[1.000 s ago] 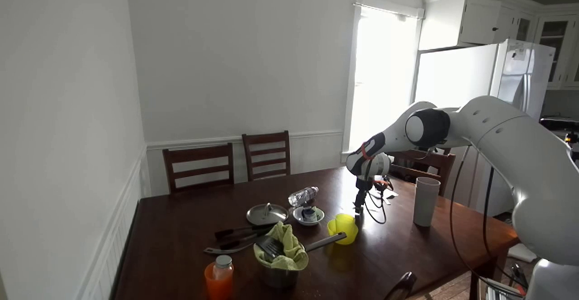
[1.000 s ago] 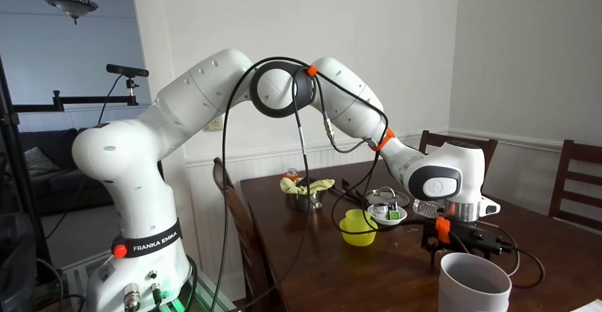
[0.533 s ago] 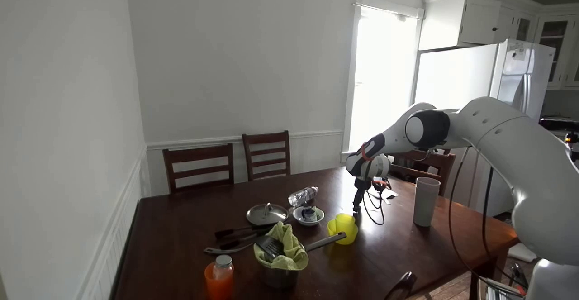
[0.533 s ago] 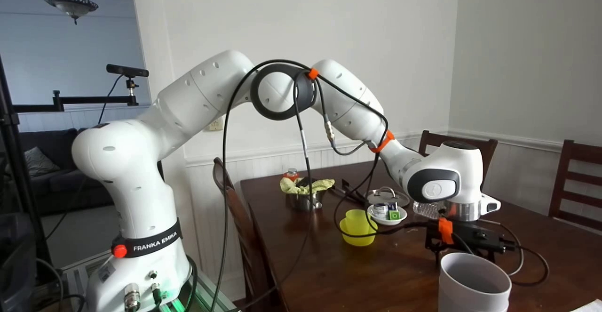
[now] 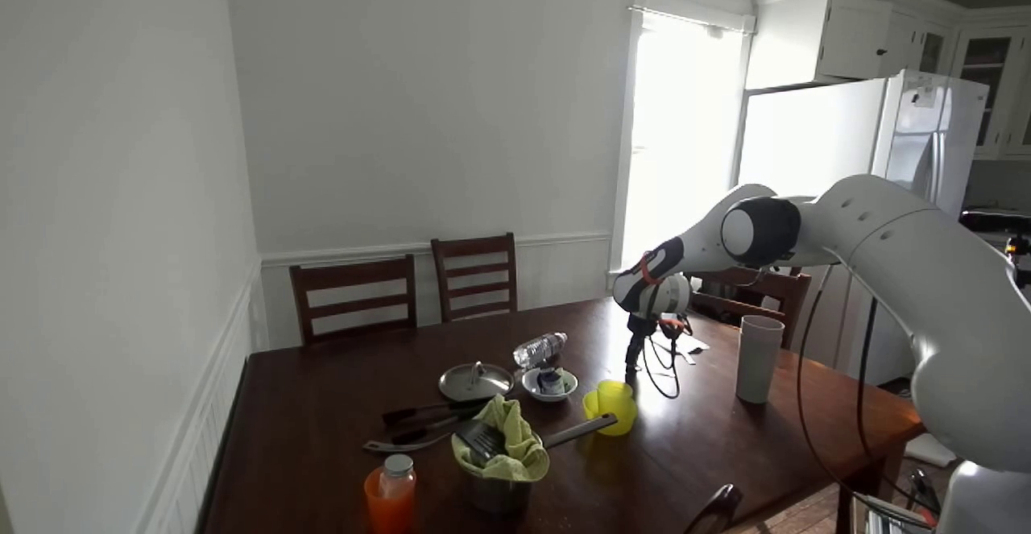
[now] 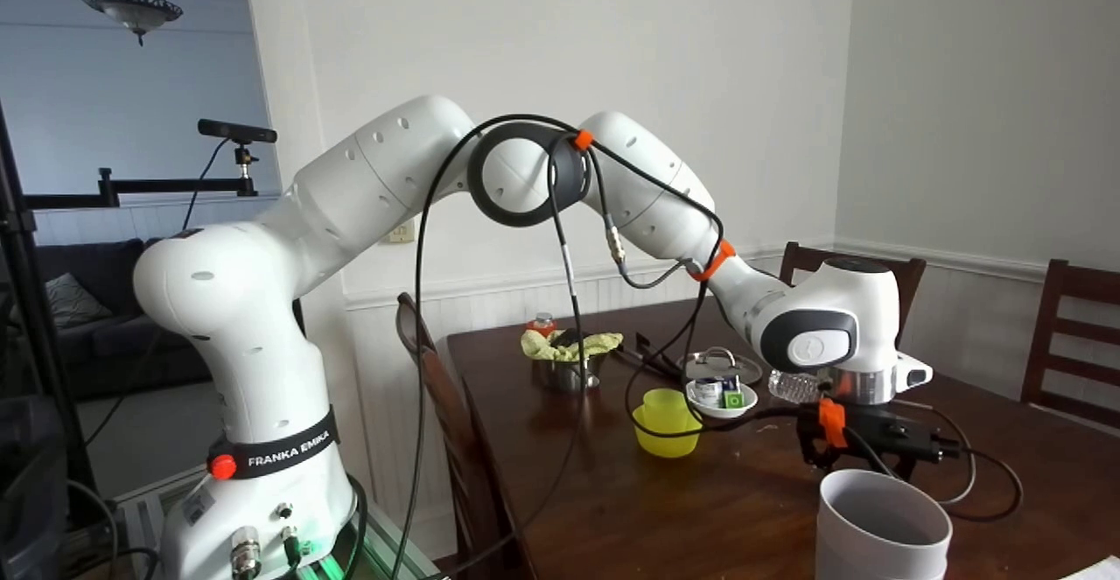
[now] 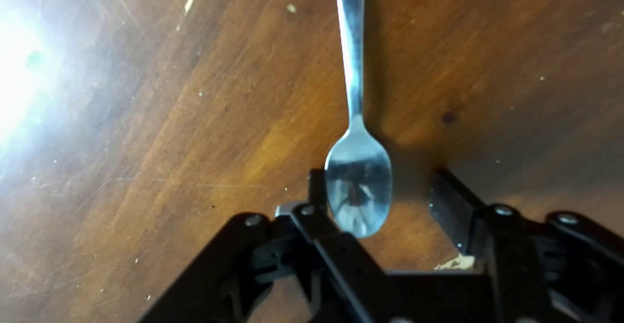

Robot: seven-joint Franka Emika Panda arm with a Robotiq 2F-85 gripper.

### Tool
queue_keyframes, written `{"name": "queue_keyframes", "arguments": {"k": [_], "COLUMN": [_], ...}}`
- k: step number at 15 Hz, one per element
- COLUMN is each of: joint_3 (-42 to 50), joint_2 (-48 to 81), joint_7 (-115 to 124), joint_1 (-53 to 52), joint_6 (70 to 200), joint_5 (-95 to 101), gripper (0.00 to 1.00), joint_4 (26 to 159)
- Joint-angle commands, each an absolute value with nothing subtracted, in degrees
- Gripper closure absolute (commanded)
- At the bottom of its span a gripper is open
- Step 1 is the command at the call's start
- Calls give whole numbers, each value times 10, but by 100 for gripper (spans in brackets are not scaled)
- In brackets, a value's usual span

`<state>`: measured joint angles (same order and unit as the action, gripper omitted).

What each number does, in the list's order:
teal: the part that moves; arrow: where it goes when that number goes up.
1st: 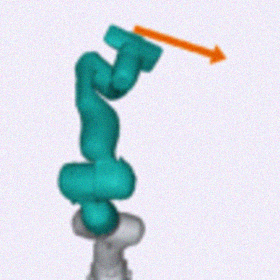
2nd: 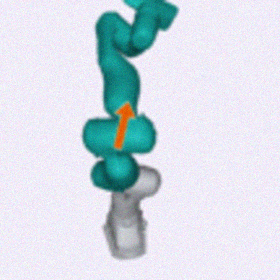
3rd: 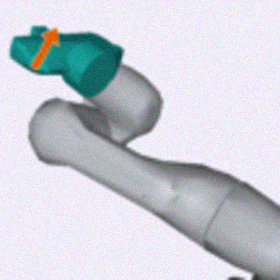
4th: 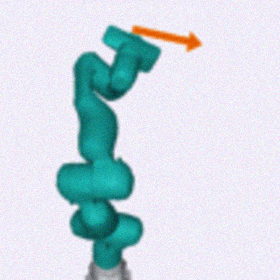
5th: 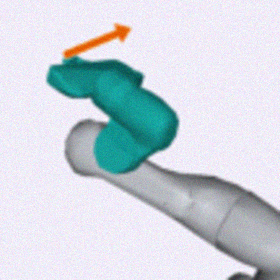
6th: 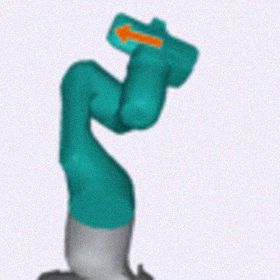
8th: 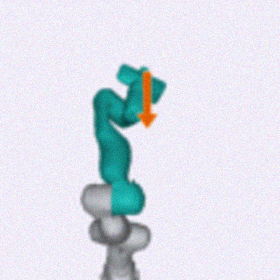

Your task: Put the yellow cup in the yellow bowl then put the spoon in the yellow cup

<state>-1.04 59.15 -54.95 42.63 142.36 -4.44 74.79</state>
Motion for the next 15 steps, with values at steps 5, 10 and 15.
{"name": "queue_keyframes", "arguments": {"k": [5,10,15], "joint_3": [-21,-28,-45], "joint_2": [606,576,512], "joint_7": [-565,-558,-550], "joint_1": [438,438,441], "joint_6": [1421,1431,1472], "joint_5": [-50,-61,-84], "gripper": [88,89,90], "joint_4": [724,760,837]}}
